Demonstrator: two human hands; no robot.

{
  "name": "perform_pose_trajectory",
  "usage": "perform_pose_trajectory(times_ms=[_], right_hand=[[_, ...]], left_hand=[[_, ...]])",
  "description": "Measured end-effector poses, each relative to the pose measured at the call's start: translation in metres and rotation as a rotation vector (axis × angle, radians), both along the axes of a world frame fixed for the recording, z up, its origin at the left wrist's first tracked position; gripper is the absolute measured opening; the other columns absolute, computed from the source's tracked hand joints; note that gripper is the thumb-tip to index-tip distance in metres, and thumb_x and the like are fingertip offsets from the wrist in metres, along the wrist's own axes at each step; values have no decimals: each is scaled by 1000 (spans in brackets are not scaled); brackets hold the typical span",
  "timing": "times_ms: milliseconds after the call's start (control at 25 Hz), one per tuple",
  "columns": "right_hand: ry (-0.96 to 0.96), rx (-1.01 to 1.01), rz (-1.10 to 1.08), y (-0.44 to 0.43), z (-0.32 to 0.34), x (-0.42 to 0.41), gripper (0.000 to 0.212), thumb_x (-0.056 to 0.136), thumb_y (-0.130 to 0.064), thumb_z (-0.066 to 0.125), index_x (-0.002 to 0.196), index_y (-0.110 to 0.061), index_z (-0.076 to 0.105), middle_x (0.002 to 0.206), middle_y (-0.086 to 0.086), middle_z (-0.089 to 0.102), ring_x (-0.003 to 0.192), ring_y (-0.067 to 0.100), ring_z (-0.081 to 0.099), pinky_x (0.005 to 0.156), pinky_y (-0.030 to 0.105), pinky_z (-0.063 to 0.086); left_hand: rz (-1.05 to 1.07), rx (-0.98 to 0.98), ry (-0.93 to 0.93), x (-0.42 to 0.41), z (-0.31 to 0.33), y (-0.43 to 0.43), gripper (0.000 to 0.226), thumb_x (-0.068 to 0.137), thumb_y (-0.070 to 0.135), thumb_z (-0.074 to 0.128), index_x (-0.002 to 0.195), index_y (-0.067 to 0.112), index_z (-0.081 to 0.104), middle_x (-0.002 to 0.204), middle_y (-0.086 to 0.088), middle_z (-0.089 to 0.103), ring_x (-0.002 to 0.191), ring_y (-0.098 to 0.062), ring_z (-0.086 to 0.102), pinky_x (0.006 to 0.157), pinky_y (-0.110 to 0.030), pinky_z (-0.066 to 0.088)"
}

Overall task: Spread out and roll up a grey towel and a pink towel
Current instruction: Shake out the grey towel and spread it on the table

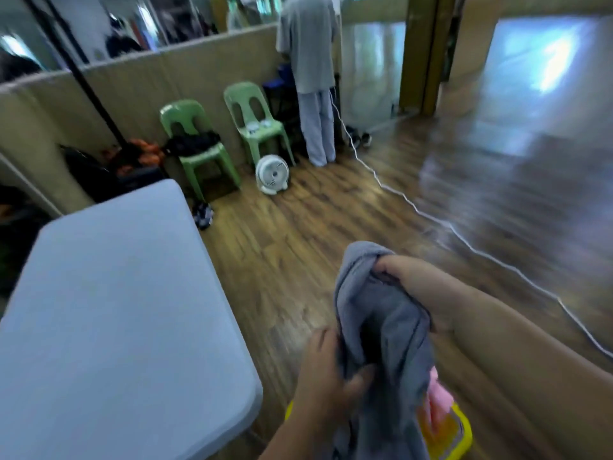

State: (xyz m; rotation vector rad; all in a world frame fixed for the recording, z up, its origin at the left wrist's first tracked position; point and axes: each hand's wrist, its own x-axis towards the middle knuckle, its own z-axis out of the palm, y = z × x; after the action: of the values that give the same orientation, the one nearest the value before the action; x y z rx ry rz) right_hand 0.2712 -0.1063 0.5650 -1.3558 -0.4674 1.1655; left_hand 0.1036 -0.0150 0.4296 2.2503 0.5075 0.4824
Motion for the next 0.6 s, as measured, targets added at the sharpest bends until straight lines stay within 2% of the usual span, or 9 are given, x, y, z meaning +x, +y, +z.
perform_pose_trajectory(times_ms=[80,160,200,280,320,400,440,520,600], right_hand=[[-104,90,180,-3,68,-1,16,82,-18,55,82,-5,65,77,13,63,69,21,62,67,31,54],[-587,32,294,-8,123,8,32,71,-32,70,92,-8,69,87,8,68,81,19,64,81,47,54],[-859,-14,300,-12,149,15,37,67,-37,78,96,-15,72,90,1,72,85,15,65,85,48,52],[-1268,-20,339,-23,202,26,40,66,-40,86,102,-30,72,93,-11,74,88,4,67,85,37,53],[-1427,-25,336,-27,223,33,38,64,-43,87,98,-35,71,89,-15,73,84,-2,65,81,31,53],[-1691,-100,280,-35,261,46,30,61,-49,87,77,-40,64,68,-19,64,68,-3,59,64,22,46],[-1849,-185,238,-38,274,53,32,61,-53,85,70,-38,57,62,-17,58,62,1,55,60,23,43],[-2165,-357,157,-40,293,68,38,65,-60,77,67,-29,55,61,-9,53,62,12,54,63,34,47],[-2223,-411,55,-39,301,82,36,68,-56,72,67,-23,58,62,-5,52,66,22,57,67,40,51]], left_hand=[[102,-61,-45,12,53,-7,19,73,33,60,89,27,54,84,11,59,80,-1,54,70,-31,48],[187,-142,-126,19,107,0,10,81,20,57,87,28,56,76,12,59,69,-3,57,63,-25,50],[192,-155,-172,20,132,8,13,85,19,58,95,27,59,82,12,62,75,-3,60,67,-22,50],[141,-46,-211,9,186,28,24,86,35,60,110,30,62,97,15,70,92,-7,66,78,-29,53],[130,28,-188,3,212,39,27,86,42,60,109,29,64,97,12,72,93,-10,66,79,-36,54],[152,140,-212,-4,263,62,22,84,36,59,96,20,68,89,4,72,84,-14,65,76,-42,52],[172,157,-270,-8,292,70,18,83,29,59,91,16,68,85,1,71,80,-13,63,73,-40,52],[189,131,-366,-18,340,81,11,85,14,58,88,16,69,84,5,70,76,-3,61,69,-25,48],[169,147,-334,-33,377,82,15,92,6,60,90,18,70,84,9,69,76,3,60,68,-15,46]])
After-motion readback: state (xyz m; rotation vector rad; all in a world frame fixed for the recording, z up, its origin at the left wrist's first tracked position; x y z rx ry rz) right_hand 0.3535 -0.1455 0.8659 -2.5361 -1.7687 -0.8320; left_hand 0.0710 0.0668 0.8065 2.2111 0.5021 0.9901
